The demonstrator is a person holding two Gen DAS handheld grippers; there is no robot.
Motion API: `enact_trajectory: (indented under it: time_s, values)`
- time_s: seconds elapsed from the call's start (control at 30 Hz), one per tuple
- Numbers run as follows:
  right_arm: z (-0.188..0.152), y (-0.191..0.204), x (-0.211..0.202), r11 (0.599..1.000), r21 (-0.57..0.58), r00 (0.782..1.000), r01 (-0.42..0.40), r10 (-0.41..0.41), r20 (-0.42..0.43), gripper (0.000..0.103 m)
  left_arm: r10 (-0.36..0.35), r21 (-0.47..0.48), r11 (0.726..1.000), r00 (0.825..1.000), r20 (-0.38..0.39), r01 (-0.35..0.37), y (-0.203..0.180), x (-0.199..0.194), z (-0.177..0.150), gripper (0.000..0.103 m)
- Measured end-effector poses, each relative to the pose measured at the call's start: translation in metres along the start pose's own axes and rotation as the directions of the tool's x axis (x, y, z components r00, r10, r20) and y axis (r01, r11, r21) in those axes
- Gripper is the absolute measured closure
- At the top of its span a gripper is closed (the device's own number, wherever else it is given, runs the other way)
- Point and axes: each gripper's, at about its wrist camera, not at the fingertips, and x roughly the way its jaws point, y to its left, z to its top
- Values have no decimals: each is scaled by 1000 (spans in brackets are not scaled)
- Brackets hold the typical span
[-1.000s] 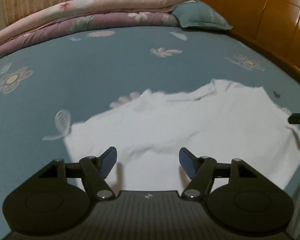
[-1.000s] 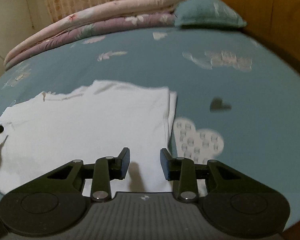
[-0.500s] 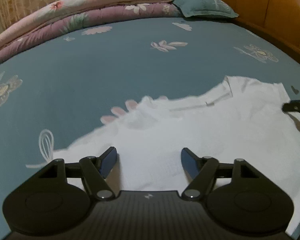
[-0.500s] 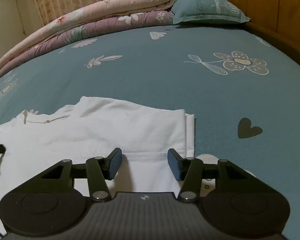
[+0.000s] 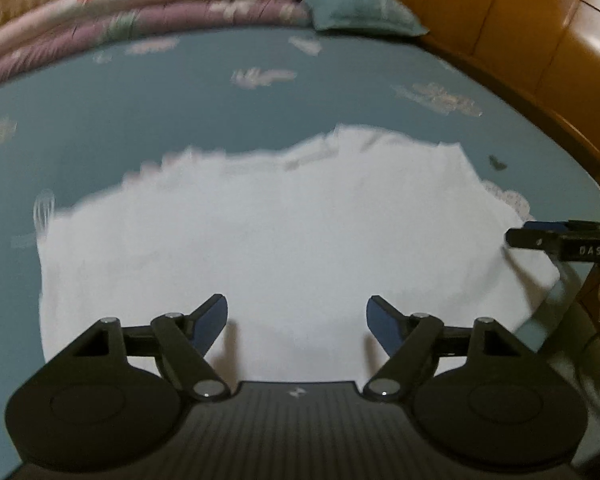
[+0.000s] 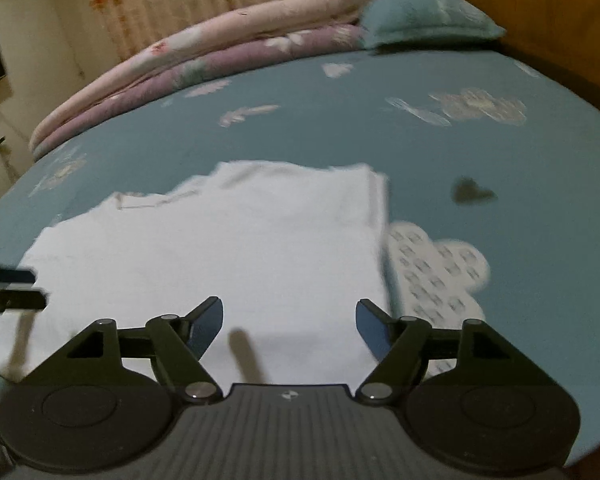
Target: Fold clothes
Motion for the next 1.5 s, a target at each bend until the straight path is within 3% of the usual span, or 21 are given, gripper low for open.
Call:
enact_trajectory:
  time_s: [0.1,0.33,0.47,0.63,0.77,1.0,1.27,1.43,1.5]
  values:
    - [-3,-8,-6,999,30,999,30,-30,-11,24,22,-46,999,998,-50,-24,8,7,-9,26]
    - [7,26,-24,997,-60,996,-49,53,66,19,64,-31,997,998,-3,-64,5,-11,3,25]
    - [5,48,-6,987,-132,995,-92,96,22,18,97,-86,991,995,-12,-98,20,-9,-2,24]
    - [-6,54,13,984,-152,995,-94,91,-31,16,140,-169,975,989,-49,-146,43,-3,-15,25]
    - [-5,58,14,982,-169,996,-79,74,-39,14,103,-195,975,994,-35,-108,53,-8,-17,24]
    - [23,74,15,976,-203,997,-82,80,-15,14,118,-200,974,992,34,-109,56,-14,4,22]
    - [83,110,89,927,-366,996,-87,89,-12,12,110,-194,976,994,26,-103,62,-9,3,19]
    - [99,111,149,934,-333,990,-126,97,-104,12,105,-201,975,994,18,-99,71,-4,-2,19]
    - [101,111,162,932,-341,991,-120,93,-96,4,100,-205,974,995,18,-94,74,-2,-3,19]
